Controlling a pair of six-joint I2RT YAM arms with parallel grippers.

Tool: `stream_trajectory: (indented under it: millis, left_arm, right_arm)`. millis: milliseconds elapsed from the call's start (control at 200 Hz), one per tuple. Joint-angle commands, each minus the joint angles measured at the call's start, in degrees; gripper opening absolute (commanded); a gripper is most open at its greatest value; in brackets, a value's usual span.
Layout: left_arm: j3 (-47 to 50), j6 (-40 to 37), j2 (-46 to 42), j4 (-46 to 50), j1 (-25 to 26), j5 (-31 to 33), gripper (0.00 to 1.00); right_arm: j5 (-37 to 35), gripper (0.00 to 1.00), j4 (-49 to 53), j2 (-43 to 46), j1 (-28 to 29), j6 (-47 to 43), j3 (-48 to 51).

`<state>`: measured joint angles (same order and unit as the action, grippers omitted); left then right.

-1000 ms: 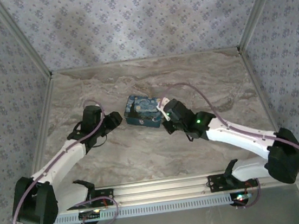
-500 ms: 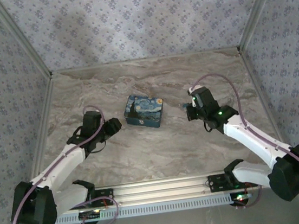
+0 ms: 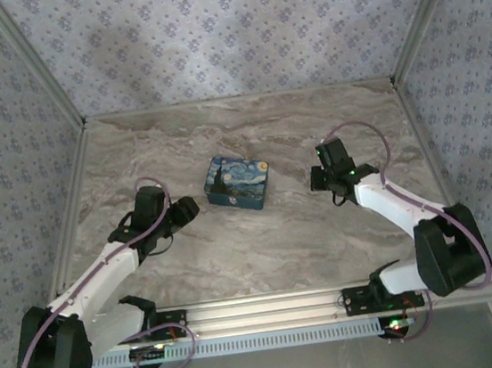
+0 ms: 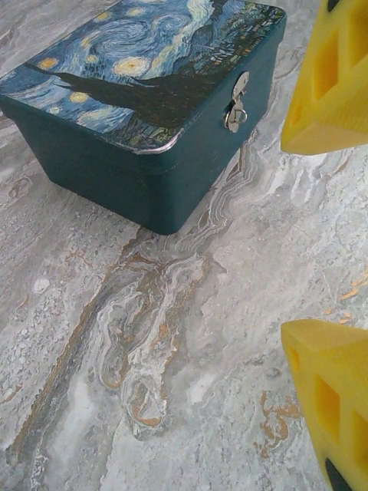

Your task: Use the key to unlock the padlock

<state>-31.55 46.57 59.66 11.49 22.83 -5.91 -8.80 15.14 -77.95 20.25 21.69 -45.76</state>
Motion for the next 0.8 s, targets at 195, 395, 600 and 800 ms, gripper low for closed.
stream_trajectory:
  millis: [195, 395, 600, 800]
  left_arm:
    - [0.6, 1.0, -1.2, 0.1, -0.3, 0.7, 0.59]
    - [0.6, 1.0, -1.2, -0.2, -0.2, 0.9, 0.59]
    - [0.0, 0.7, -1.2, 0.2, -0.3, 1.3, 0.59]
    - [-1.5, -0.6, -1.1, 2.3, -0.3, 3.2, 0.99]
  right_arm:
    - [-1.1, 0.00, -6.4, -6.4, -0.5, 3.2, 1.9]
    - [-1.2, 0.08, -6.4, -6.7, -0.5, 4.0, 3.7]
    - [-2.1, 0.38, -3.3, -3.6, -1.2, 4.5, 4.4]
    - [-4.3, 0.55, 2.2, 2.3, -1.2, 3.4, 3.0]
